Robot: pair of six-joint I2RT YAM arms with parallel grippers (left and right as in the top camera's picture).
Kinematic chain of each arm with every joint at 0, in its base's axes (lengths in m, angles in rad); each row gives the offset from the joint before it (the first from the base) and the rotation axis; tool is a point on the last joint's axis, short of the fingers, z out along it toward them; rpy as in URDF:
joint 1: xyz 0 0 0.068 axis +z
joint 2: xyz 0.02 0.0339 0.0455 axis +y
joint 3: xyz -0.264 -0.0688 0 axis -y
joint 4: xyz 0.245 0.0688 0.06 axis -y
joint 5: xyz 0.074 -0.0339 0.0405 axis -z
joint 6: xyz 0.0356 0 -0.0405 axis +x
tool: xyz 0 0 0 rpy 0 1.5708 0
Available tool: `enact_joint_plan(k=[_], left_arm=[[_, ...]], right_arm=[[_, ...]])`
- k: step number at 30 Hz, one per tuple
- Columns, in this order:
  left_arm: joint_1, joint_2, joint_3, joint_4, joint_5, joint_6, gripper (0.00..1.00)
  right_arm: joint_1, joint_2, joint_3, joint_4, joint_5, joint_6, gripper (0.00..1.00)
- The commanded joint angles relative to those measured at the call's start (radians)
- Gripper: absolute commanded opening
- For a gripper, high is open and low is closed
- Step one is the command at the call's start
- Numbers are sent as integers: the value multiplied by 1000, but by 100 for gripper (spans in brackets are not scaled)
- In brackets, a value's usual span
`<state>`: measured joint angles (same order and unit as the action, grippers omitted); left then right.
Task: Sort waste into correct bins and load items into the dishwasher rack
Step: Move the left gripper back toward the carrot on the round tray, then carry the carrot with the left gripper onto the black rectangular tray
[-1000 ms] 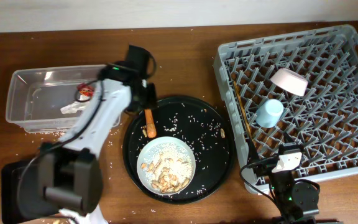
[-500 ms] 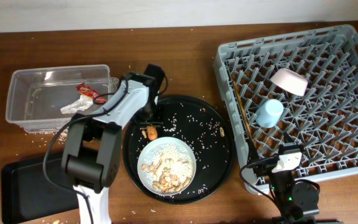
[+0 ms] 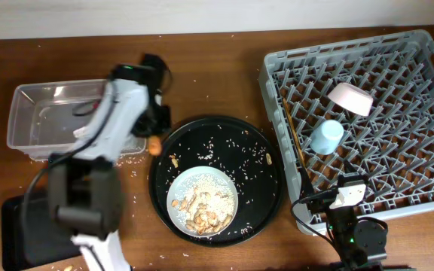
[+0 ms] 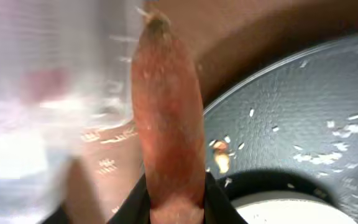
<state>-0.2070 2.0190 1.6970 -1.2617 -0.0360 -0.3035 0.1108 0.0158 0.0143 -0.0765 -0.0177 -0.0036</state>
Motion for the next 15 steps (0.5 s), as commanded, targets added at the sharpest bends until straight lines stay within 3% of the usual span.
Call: enact_joint_plan(k=[1, 6, 15], left_arm=[[79, -193, 39, -79, -17, -28, 8], [231, -301, 14, -281, -67, -138, 1], [510, -565, -420, -146, -28, -307, 1]], right_arm=[[-6, -8, -9, 2, -5, 4, 98], [-6, -8, -9, 2, -5, 4, 98], [-6, -8, -9, 2, -5, 4, 98]])
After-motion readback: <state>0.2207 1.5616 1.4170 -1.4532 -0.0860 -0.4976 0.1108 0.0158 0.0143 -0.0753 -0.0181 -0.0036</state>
